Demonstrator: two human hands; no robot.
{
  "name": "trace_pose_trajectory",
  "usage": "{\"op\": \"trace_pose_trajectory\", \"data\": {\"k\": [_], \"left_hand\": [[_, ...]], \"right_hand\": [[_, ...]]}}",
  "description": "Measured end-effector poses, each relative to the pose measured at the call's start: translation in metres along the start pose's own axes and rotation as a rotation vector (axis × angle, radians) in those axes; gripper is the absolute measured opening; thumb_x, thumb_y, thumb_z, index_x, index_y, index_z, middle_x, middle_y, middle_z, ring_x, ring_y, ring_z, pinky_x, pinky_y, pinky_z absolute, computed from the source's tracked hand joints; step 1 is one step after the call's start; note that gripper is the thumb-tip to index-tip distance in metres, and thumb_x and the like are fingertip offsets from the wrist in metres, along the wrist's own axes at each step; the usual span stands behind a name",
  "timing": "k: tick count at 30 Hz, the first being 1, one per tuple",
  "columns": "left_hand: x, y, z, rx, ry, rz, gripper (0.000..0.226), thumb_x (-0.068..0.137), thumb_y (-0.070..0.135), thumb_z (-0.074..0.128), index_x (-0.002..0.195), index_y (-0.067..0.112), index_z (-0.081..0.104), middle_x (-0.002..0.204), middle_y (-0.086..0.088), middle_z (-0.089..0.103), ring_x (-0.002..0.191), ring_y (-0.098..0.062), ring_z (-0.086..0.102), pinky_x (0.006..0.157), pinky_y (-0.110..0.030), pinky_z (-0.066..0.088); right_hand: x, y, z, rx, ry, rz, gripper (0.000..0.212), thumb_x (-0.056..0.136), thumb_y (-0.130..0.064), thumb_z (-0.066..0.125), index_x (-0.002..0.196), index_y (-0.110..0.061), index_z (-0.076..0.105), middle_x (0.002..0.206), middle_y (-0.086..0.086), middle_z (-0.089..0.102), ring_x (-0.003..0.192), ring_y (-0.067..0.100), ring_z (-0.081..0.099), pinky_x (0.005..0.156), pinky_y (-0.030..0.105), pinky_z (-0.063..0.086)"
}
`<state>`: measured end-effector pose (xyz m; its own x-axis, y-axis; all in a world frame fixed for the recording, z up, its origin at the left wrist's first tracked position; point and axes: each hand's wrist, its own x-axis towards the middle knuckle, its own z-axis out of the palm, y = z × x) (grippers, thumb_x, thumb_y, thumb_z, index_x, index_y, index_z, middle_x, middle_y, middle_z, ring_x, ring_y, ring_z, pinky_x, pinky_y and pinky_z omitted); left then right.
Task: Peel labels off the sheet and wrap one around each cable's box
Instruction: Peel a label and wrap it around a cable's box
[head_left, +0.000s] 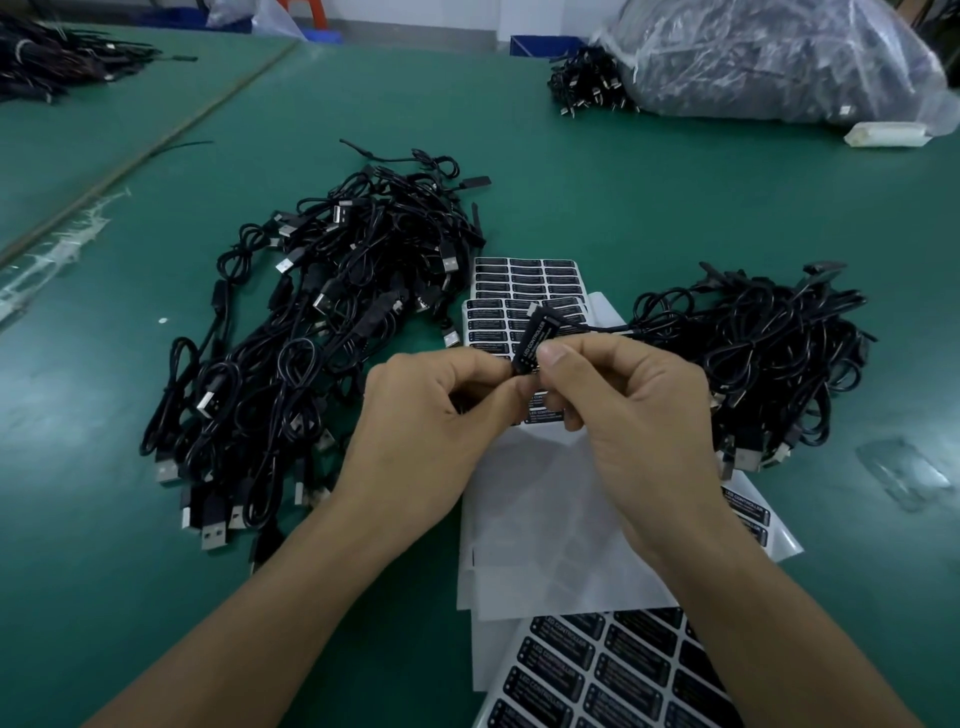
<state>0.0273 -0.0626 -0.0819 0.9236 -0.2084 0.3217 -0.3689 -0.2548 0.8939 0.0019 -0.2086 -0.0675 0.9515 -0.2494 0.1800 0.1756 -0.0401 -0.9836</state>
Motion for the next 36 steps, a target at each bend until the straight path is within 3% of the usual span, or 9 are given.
{"op": "trace_pose_trajectory", "data": {"k": [19,36], "left_hand": [[-0.0003,-0.0012,0.0003,-0.042,-0.026,0.021,0.008,0.089,0.021,0.075,0.082,0.024,0.078,0.071,-0.003,0.073,0.07,-0.032,0.067,0.063,-0.047,0.052],[0.0022,0.0025,-0.0007,-0.099,-0.032,0.042,0.014,0.084,0.032,0.071,0.081,0.021,0.079,0.071,-0.008,0.073,0.069,-0.037,0.065,0.062,-0.05,0.051]], "right_hand": [[0.0013,0.0032,-0.0013,-0.05,-0.006,-0.043,0.012,0.09,-0.014,0.072,0.078,-0.015,0.075,0.056,-0.013,0.065,0.052,-0.002,0.056,0.055,0.009,0.044],[0.0014,0.0004,0.0002,-0.113,0.016,-0.07,0.016,0.09,-0.016,0.072,0.076,-0.021,0.075,0.063,-0.006,0.071,0.056,0.003,0.06,0.056,0.015,0.05]]}}
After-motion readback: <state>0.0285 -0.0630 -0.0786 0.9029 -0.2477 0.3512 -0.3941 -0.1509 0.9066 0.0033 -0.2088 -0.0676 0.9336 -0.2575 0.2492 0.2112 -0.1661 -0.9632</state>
